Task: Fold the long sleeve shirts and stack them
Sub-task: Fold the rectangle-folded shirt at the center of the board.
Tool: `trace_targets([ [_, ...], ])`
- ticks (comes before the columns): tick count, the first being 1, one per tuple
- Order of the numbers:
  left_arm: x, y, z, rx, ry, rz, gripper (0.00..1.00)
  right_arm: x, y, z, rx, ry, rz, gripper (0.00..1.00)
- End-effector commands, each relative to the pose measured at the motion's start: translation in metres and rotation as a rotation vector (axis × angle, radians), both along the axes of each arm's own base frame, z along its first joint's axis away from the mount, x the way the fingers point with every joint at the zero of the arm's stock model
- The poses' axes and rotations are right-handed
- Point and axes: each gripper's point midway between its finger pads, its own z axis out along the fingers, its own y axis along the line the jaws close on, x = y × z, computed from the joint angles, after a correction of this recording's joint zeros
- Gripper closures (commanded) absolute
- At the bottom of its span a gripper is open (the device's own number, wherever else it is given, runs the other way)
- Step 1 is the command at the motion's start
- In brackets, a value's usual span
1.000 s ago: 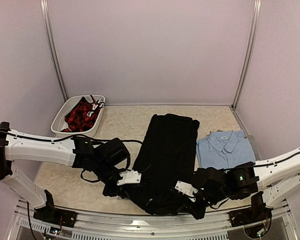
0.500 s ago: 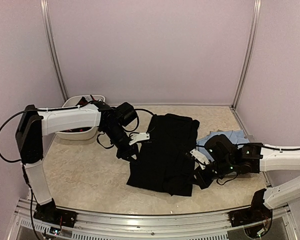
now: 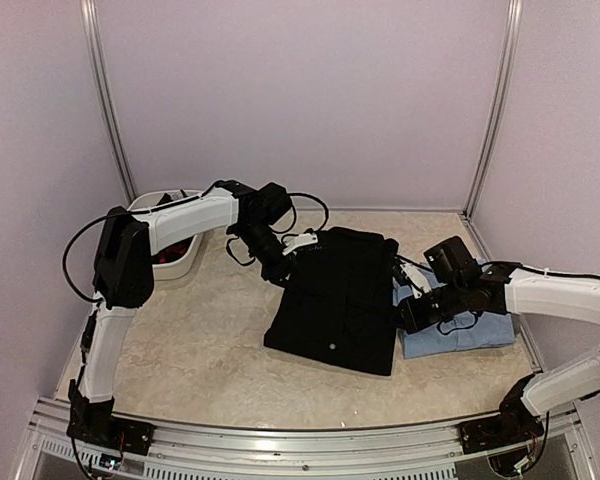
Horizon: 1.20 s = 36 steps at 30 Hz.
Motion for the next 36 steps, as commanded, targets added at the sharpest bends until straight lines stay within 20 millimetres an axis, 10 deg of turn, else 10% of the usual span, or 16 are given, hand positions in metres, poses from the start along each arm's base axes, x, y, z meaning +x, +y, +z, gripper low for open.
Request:
trace_targets([
  [1, 0.032, 0.008, 0.000, 0.003, -0.015, 0.049, 1.00, 0.027, -0.007, 0.001, 0.001, -0.023, -0.033, 1.00],
  [11, 0.082, 0.002, -0.027, -0.016, -0.075, 0.172, 0.99, 0.066, -0.004, -0.018, -0.036, -0.019, -0.068, 1.00],
  [19, 0.108, -0.009, -0.026, -0.078, -0.161, 0.230, 0.80, 0.079, -0.014, -0.028, -0.095, -0.029, -0.121, 0.99],
  [31, 0.151, 0.016, 0.019, -0.155, -0.335, 0.517, 0.70, 0.108, -0.031, 0.002, -0.155, -0.123, -0.209, 0.50],
  [36, 0.129, 0.022, 0.059, -0.243, -0.418, 0.593, 0.69, 0.089, -0.019, 0.027, -0.051, -0.160, -0.140, 0.31],
])
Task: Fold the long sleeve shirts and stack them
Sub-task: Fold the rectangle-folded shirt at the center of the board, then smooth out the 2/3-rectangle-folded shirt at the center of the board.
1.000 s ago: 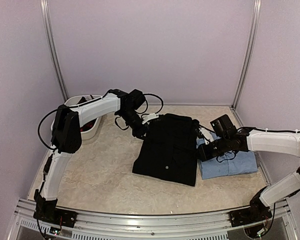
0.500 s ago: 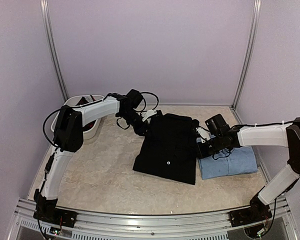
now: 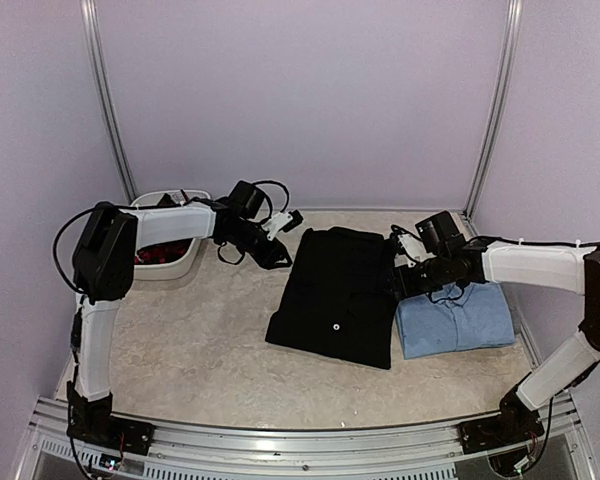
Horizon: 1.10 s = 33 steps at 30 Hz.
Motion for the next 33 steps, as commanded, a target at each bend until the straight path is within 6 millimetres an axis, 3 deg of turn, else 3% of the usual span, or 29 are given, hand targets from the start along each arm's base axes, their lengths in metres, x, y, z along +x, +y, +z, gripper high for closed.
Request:
trace_targets([
  [1, -0.001, -0.010, 0.087, -0.147, -0.219, 0.089, 0.69, -0.021, 0.006, 0.029, 0.078, -0.047, 0.057, 0.30],
  [3, -0.021, -0.014, 0.099, -0.172, -0.234, 0.084, 0.69, -0.036, 0.013, 0.033, 0.109, -0.046, 0.088, 0.27],
  [7, -0.073, -0.040, 0.104, -0.219, -0.208, 0.006, 0.68, -0.069, 0.033, 0.029, 0.177, -0.007, 0.159, 0.24],
  [12, -0.140, -0.077, 0.089, -0.280, -0.113, -0.137, 0.67, -0.094, 0.051, 0.010, 0.241, 0.062, 0.217, 0.27],
  [15, -0.158, -0.082, 0.063, -0.258, -0.048, -0.147, 0.67, -0.101, 0.056, -0.002, 0.270, 0.095, 0.230, 0.28],
  [20, -0.165, -0.074, 0.024, -0.228, -0.020, -0.107, 0.67, -0.103, 0.066, -0.013, 0.312, 0.115, 0.263, 0.27],
  [28, -0.167, -0.064, -0.047, -0.065, -0.012, -0.011, 0.67, -0.078, 0.078, -0.024, 0.269, 0.102, 0.266, 0.28],
  [33, -0.172, -0.056, -0.066, 0.009, -0.059, 0.076, 0.67, -0.056, 0.085, -0.017, 0.268, 0.060, 0.262, 0.28],
])
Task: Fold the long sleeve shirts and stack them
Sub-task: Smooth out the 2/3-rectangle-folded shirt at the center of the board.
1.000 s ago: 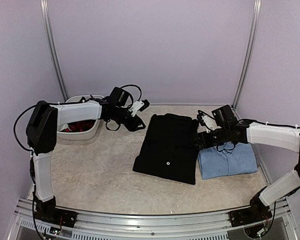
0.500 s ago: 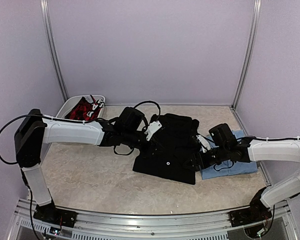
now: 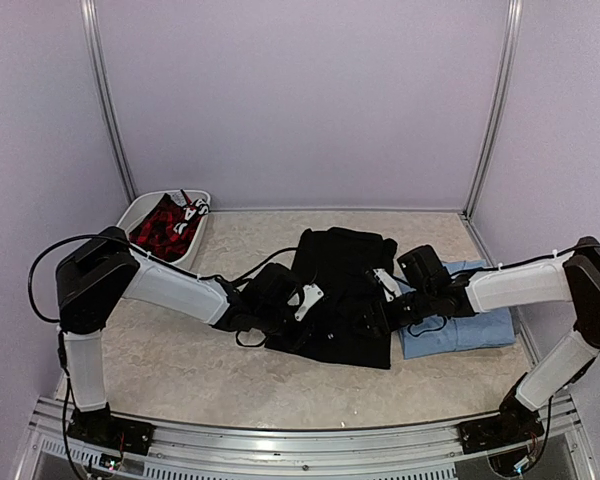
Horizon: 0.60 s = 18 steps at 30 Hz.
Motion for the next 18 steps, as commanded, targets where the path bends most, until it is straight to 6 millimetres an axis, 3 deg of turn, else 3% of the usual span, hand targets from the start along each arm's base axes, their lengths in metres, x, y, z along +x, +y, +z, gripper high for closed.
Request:
trace_targets([
  [1, -0.003, 0.007, -0.016, 0.059, -0.050, 0.096, 0.67, 0.030, 0.014, 0.025, 0.049, -0.105, -0.002, 0.28],
  [8, 0.005, 0.003, -0.002, 0.031, -0.136, 0.189, 0.67, 0.041, 0.012, 0.027, 0.087, -0.107, -0.032, 0.28],
  [15, 0.021, 0.005, 0.029, -0.035, -0.211, 0.276, 0.67, 0.063, -0.010, 0.034, 0.083, -0.157, -0.154, 0.28],
  [18, 0.026, 0.009, 0.053, -0.098, -0.257, 0.322, 0.66, 0.077, -0.021, 0.036, 0.074, -0.172, -0.226, 0.27],
])
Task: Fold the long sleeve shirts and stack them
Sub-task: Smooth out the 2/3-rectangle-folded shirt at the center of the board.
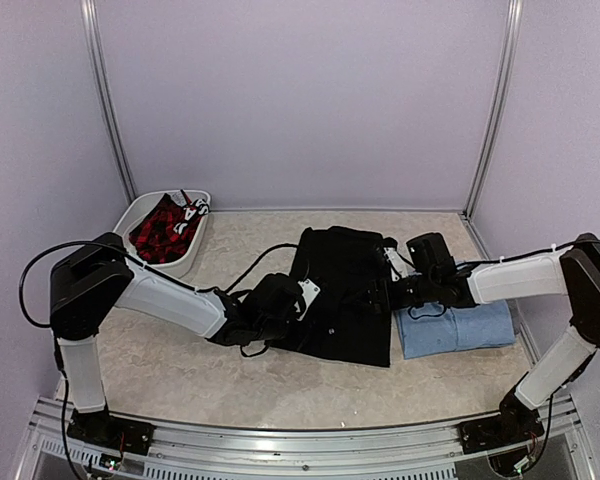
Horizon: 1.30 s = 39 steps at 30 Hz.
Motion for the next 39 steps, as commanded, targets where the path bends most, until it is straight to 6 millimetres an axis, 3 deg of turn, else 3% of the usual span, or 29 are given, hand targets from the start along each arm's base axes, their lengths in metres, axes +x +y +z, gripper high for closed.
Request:
trace_targets([
  [1, 0.015, 0.004, 0.050, -0.120, -0.109, 0.092, 0.66, 0.025, -0.018, 0.014, 0.011, -0.060, -0.124, 0.26],
  [3, 0.017, 0.001, 0.068, -0.170, -0.121, 0.102, 0.64, 0.026, -0.018, 0.019, 0.026, -0.075, -0.125, 0.26],
  [5, 0.017, -0.003, 0.074, -0.199, -0.105, 0.095, 0.62, 0.026, -0.015, 0.024, 0.044, -0.089, -0.111, 0.25],
  [11, 0.011, -0.016, 0.083, -0.346, -0.015, 0.038, 0.06, 0.015, -0.007, 0.035, 0.087, -0.098, -0.036, 0.25],
  [12, 0.012, -0.018, 0.082, -0.373, 0.023, 0.028, 0.02, 0.012, -0.004, 0.036, 0.102, -0.096, -0.014, 0.25],
  [16, 0.022, -0.017, 0.074, -0.461, 0.159, 0.027, 0.01, 0.008, 0.004, 0.037, 0.140, -0.076, 0.027, 0.25],
  [23, 0.021, -0.017, 0.060, -0.320, 0.050, 0.073, 0.02, 0.023, 0.007, 0.034, 0.159, -0.053, -0.001, 0.26],
  [30, 0.038, -0.029, 0.044, -0.194, -0.040, 0.150, 0.02, 0.049, -0.030, 0.017, 0.015, -0.036, -0.231, 0.25],
  [34, 0.052, -0.047, 0.040, -0.118, -0.109, 0.178, 0.01, 0.049, -0.043, 0.022, -0.020, -0.063, -0.286, 0.24],
  [39, 0.072, -0.047, 0.021, -0.072, -0.128, 0.290, 0.02, 0.041, -0.055, 0.030, -0.034, -0.095, -0.309, 0.24],
])
